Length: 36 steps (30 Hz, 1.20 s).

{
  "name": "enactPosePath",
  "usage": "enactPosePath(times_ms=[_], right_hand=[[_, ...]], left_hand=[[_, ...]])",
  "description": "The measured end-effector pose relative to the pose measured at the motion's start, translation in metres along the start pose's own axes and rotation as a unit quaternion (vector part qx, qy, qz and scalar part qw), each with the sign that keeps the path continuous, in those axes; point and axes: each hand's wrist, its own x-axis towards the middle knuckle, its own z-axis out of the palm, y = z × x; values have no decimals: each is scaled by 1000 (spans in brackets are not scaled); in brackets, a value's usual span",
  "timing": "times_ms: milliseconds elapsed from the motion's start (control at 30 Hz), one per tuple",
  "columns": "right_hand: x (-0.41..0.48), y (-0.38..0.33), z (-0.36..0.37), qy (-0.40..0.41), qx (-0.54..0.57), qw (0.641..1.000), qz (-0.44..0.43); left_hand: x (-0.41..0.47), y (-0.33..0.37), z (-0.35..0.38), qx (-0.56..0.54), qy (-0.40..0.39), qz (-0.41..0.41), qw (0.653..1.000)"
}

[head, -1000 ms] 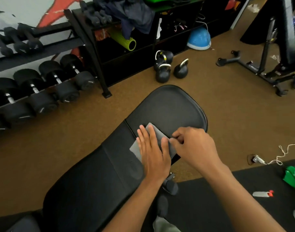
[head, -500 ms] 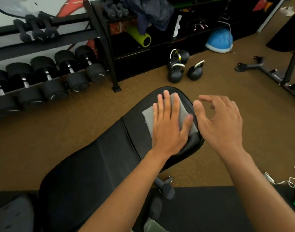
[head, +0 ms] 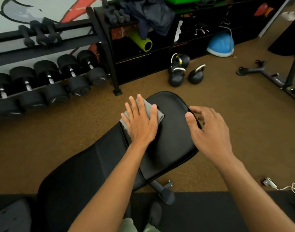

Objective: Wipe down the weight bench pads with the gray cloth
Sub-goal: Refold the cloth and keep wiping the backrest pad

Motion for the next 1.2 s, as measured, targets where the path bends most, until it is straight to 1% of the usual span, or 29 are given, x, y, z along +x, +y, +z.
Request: enactPosePath(times_ms=[100,167,233,300,367,433,500,667,767,833,900,1033,1100,1200], right_hand=[[-3,-4,-1,17,26,999,20],[-4,-7,-5,44,46,997,35],[-6,-7,-9,70,68,994,55],[-6,-8,-15,88,78,990,73],[-6,-7,-19,99,75,989,80],[-7,-7,-21,105,74,988,86],[-8,-7,-18,104,66,988,91],[-13,-14,0,86,25,993,81],[-14,-19,9,78,3,994,73],[-14,-19,12,74,-1,994,79],[-13,-19,12,72,1,994,85],[-14,-17,10,70,5,993,98],[-16,-15,8,67,9,992,105],[-18,-13,6,68,8,991,111]], left_hand=[[12,43,1,8,-12,62,998],[7,68,5,31,-17,133,990],[-7,84,11,77,-24,214,973],[-26,90,17,129,-36,286,949],[-47,88,17,144,-50,336,929],[-68,78,15,129,-59,371,918],[-88,62,13,123,-61,383,914],[-118,-2,16,150,-55,364,917],[-122,-41,11,150,-64,338,927],[-120,-53,5,131,-75,314,937],[-108,-54,0,103,-71,272,954],[-48,-47,-8,38,-36,144,988],[-11,-46,-11,-13,-28,92,995],[26,-46,-15,-69,-22,25,997]])
